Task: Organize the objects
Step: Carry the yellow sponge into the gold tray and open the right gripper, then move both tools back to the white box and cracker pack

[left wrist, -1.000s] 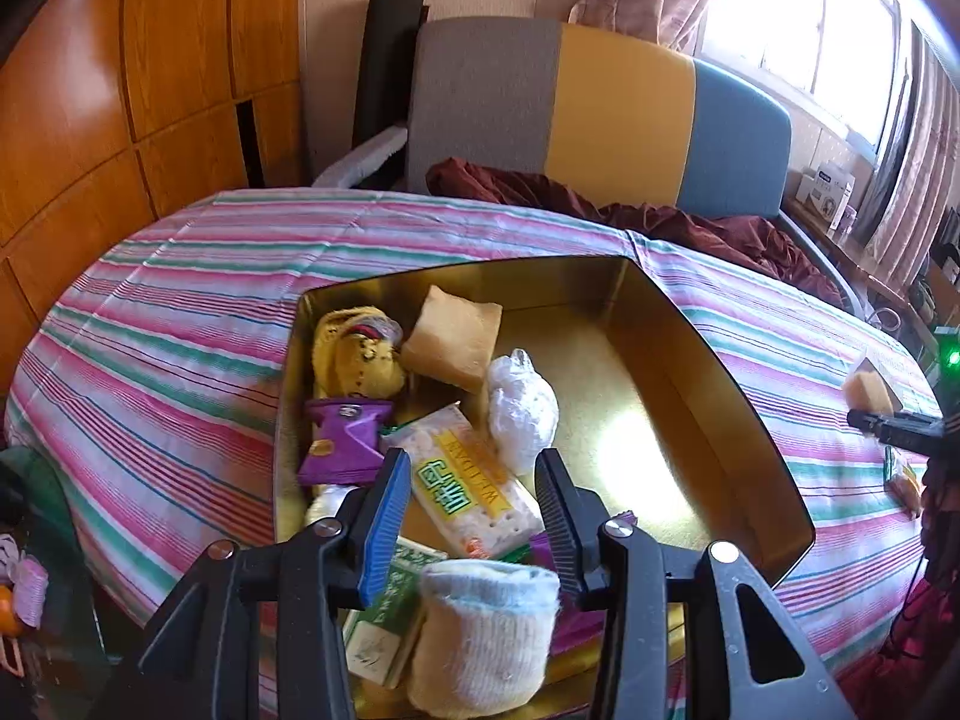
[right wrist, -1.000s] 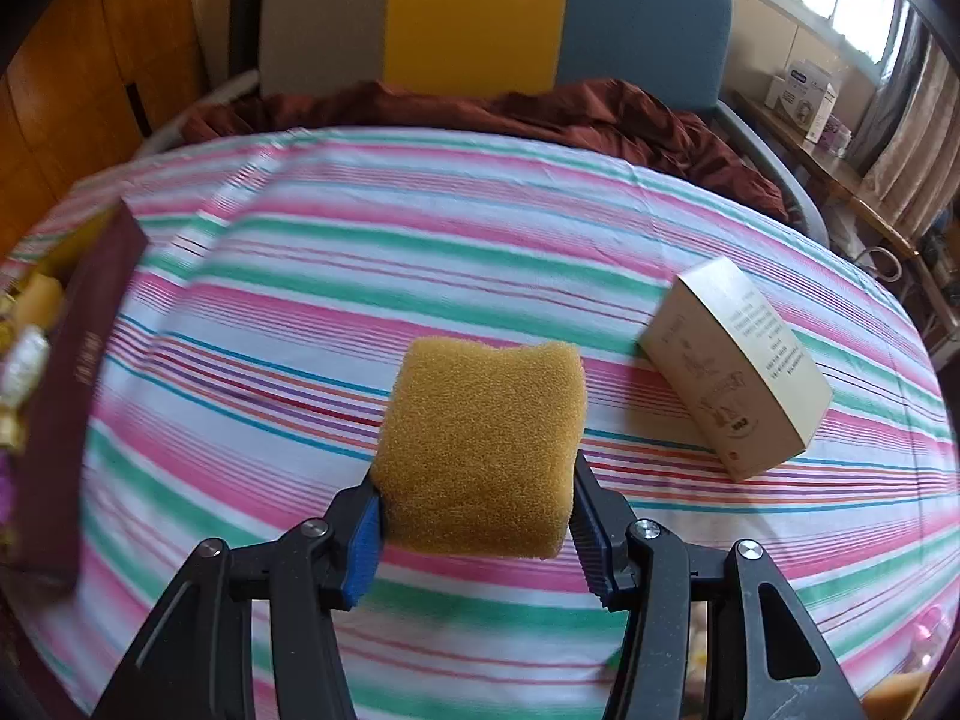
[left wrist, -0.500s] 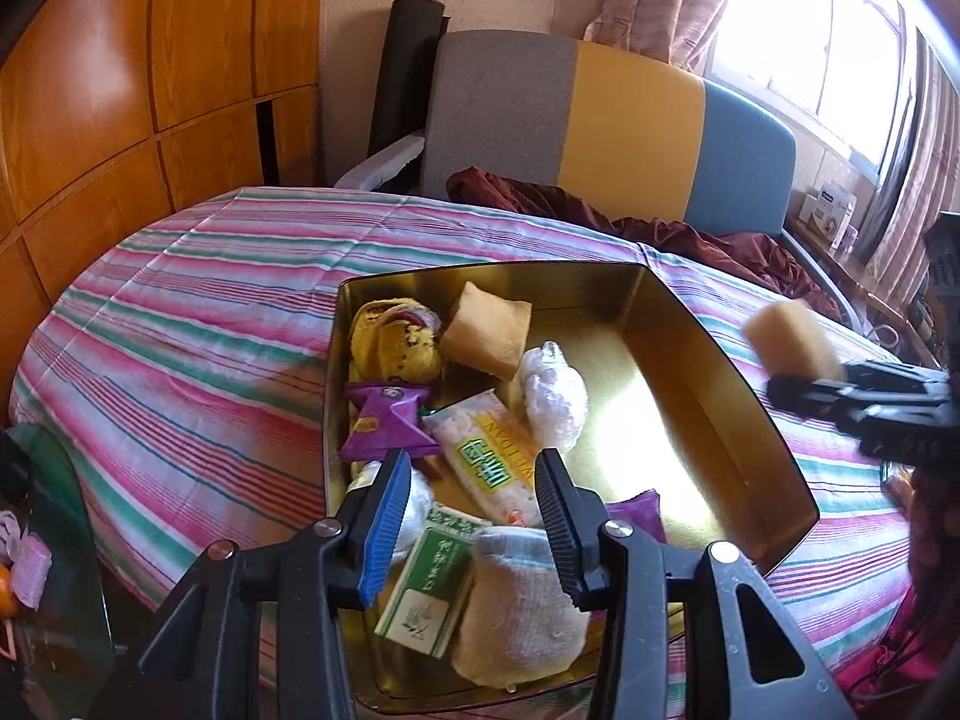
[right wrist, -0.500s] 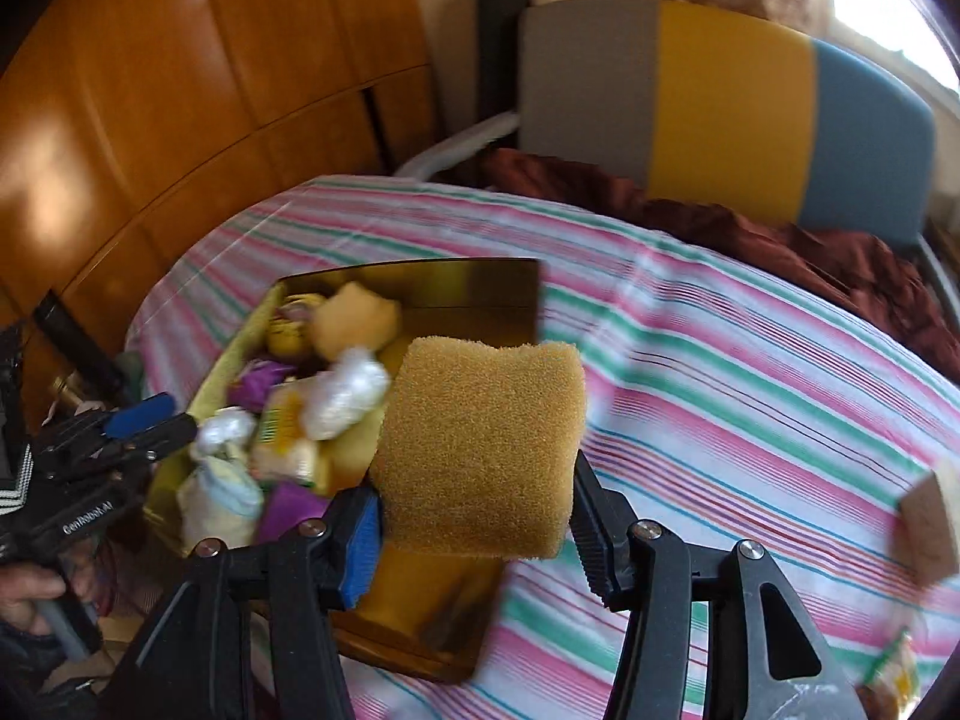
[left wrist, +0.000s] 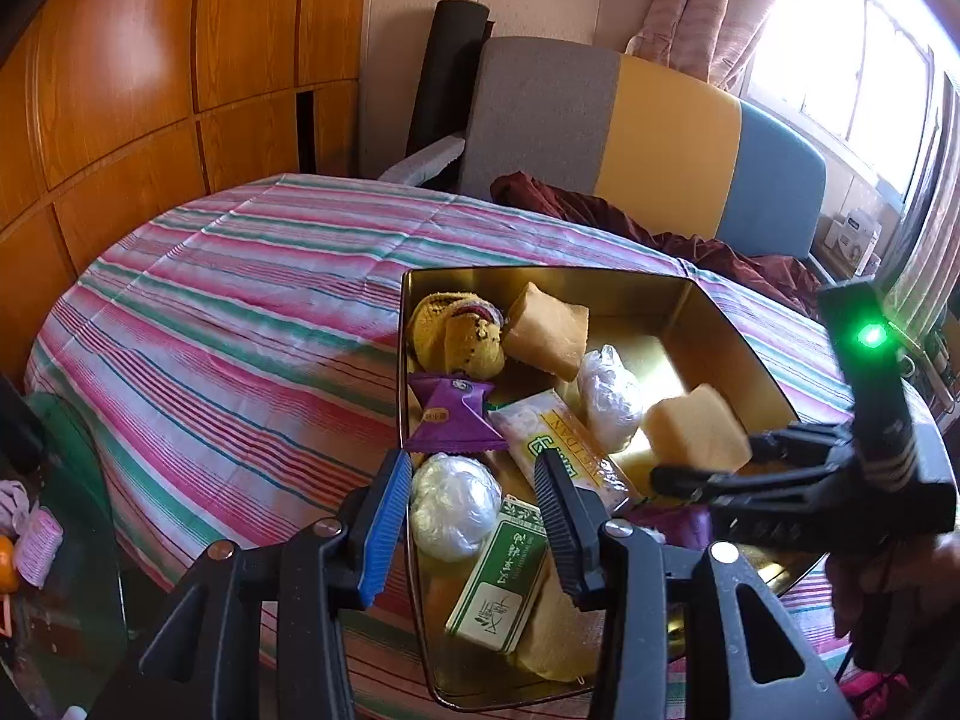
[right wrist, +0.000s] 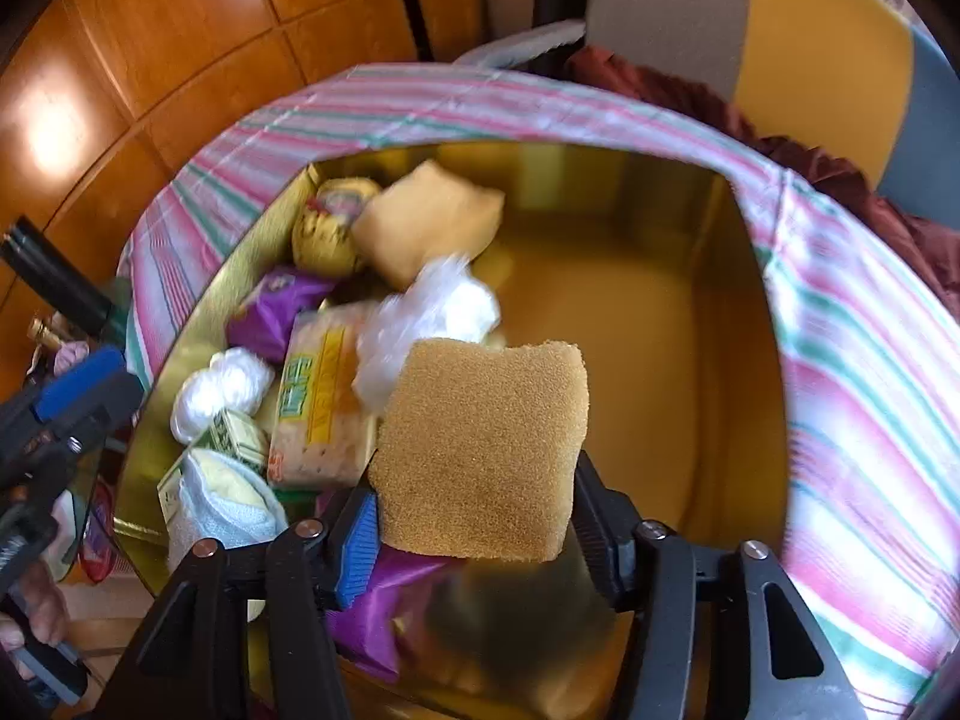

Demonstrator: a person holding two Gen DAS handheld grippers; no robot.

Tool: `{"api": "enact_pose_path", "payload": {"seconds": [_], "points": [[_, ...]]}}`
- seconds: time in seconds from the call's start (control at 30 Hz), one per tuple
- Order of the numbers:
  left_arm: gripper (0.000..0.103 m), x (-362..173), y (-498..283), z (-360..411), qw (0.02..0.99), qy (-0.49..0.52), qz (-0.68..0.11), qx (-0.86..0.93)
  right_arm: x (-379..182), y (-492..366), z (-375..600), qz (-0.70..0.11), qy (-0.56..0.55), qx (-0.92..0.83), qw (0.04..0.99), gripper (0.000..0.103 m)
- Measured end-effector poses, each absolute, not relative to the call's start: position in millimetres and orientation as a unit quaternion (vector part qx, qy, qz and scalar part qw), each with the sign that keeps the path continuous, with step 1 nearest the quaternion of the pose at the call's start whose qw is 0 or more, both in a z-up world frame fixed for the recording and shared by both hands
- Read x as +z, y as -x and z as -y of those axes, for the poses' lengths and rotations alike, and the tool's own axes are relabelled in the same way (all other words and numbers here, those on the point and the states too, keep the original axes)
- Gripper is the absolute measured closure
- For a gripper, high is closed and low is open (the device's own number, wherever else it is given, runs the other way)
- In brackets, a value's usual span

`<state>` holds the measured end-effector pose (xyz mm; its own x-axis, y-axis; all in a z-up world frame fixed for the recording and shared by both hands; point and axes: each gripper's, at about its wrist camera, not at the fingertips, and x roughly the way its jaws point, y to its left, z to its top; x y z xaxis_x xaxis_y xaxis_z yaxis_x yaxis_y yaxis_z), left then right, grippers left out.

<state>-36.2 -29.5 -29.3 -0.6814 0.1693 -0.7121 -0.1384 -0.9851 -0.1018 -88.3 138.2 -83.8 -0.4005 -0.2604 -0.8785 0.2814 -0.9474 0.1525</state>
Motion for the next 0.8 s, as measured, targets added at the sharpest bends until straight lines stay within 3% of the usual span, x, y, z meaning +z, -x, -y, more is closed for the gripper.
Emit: {"api": "enact_pose_path", "payload": {"seconds": [0.13,0.2,0.3,0.8], "points": [[0.060,-26.1,34.7,27.3,0.083,0.383,0.011,0.920,-88.8,84.4,-136.6,0.006,-0.524,-0.834,0.171,0.036],[0.060,-25.8,34.4,26.0,0.084,0.382,0.009,0.920,-85.6,80.7,-138.6,0.011,-0.518,-0.837,0.175,0.026],[0.060,-25.4,33.5,23.5,0.086,0.382,0.006,0.920,-79.0,75.6,-142.7,0.018,-0.506,-0.844,0.174,0.019],[0.060,-13.9,26.7,0.1,0.116,0.374,-0.017,0.920,-35.5,36.5,-216.5,0.071,-0.450,-0.882,0.121,0.012]]}}
